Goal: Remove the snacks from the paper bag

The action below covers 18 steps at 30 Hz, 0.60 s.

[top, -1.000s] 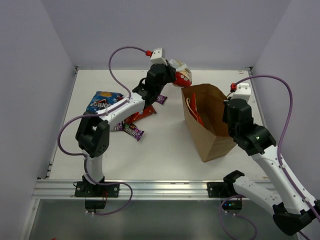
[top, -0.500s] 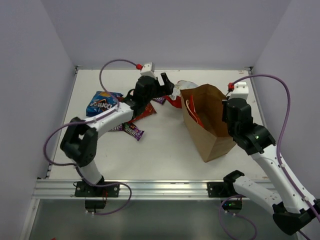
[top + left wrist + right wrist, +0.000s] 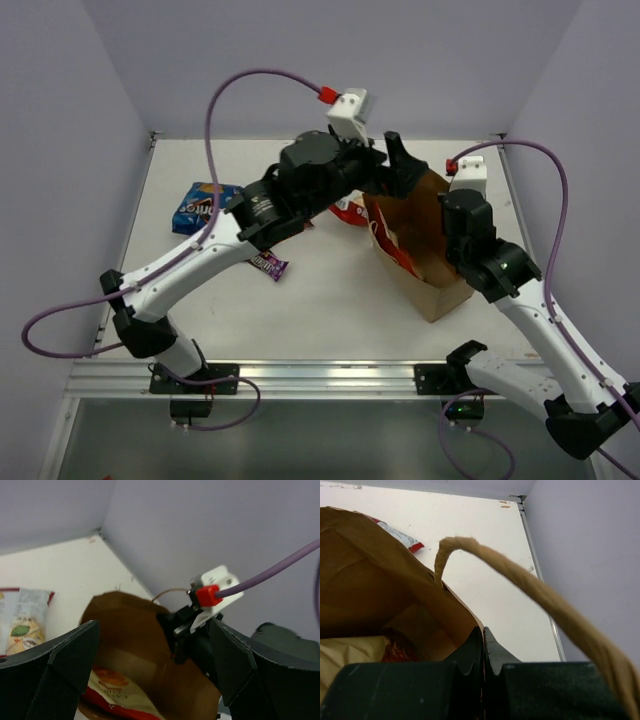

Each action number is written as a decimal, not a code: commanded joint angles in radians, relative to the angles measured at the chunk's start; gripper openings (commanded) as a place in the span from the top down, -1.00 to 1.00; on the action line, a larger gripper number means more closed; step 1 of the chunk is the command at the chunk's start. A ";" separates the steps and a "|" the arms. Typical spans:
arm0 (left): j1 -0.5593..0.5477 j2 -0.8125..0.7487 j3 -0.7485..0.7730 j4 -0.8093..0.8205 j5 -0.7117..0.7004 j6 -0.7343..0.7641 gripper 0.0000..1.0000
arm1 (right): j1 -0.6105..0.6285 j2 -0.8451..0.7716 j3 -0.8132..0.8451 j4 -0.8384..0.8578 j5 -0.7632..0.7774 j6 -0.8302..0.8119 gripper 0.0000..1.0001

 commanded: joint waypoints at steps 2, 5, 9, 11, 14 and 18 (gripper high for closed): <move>-0.064 0.138 0.092 -0.276 -0.065 0.005 -0.91 | 0.028 0.002 0.029 0.084 0.126 -0.048 1.00; -0.083 0.154 0.083 -0.350 -0.100 -0.051 -0.90 | 0.055 0.003 0.018 0.105 0.189 -0.056 1.00; -0.094 0.128 -0.019 -0.348 -0.103 -0.129 -0.89 | 0.097 0.011 -0.004 0.135 0.243 -0.091 1.00; -0.100 0.123 -0.043 -0.356 -0.117 -0.143 -0.89 | 0.108 0.020 -0.004 0.136 0.255 -0.085 1.00; -0.115 0.099 -0.058 -0.376 -0.166 -0.163 -0.90 | 0.117 0.020 -0.004 0.130 0.257 -0.071 1.00; -0.123 0.044 -0.112 -0.379 -0.209 -0.206 -0.96 | 0.125 0.014 -0.007 0.132 0.277 -0.064 1.00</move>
